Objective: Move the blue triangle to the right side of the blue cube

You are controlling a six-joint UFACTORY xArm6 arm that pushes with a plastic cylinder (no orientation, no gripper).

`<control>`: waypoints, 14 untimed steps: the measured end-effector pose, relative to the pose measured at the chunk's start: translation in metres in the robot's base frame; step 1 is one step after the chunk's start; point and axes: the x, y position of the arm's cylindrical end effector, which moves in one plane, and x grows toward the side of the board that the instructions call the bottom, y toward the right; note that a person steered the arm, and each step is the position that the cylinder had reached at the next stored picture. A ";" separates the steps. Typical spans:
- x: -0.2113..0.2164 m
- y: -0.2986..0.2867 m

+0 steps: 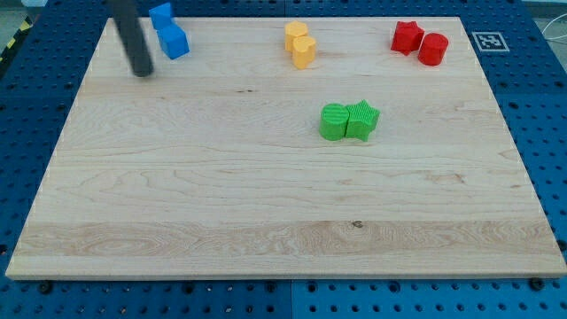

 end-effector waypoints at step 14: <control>-0.127 0.098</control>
